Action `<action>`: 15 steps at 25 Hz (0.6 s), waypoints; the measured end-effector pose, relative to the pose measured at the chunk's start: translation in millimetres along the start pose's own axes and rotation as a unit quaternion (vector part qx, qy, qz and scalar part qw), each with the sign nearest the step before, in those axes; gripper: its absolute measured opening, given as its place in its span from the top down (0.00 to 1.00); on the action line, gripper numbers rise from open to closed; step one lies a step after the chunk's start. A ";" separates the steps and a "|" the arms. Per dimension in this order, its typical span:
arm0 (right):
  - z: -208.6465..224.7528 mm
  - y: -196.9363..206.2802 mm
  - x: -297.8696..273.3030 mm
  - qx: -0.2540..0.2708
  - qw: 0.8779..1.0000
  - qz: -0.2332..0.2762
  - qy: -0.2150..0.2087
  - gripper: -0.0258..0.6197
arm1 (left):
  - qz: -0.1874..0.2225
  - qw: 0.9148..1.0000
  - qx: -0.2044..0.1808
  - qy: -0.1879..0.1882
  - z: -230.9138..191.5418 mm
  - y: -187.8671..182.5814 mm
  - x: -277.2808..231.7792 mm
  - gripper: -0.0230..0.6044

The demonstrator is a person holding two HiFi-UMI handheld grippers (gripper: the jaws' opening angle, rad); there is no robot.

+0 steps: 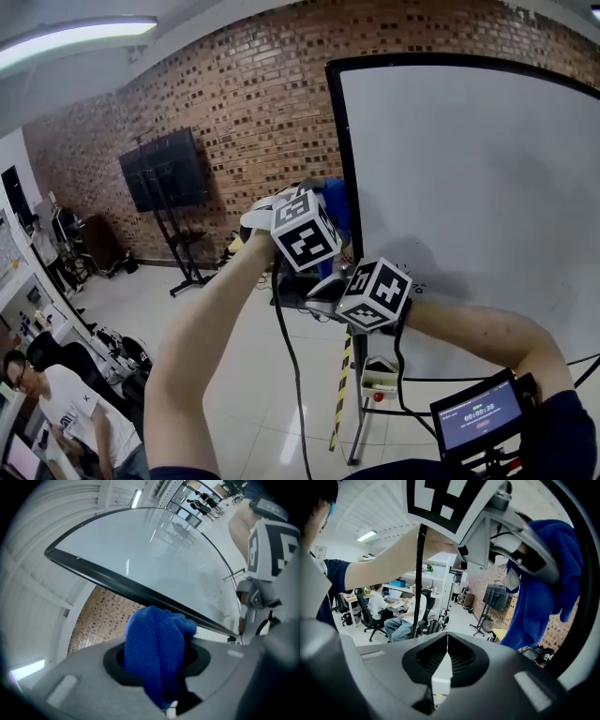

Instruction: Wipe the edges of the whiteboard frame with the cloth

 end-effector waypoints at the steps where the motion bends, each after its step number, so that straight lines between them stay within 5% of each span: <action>1: 2.2 -2.5 1.6 0.006 1.000 -0.004 0.003 0.94 | -0.001 1.000 -0.001 -0.003 -3.5 -0.5 3.7 0.71; 15: 35.9 -42.3 45.3 0.064 0.997 -0.017 0.035 0.94 | 0.001 0.999 -0.010 -0.051 -56.1 -21.4 34.2 0.71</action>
Point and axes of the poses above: the fingertips, and each gripper's own axes: x backward along the fingers, z to its right, y out of its underside, the point moved 4 cm from there along x, backward along the fingers, and after that the axes turned 11 degrees about x, right-handed, at the moved point
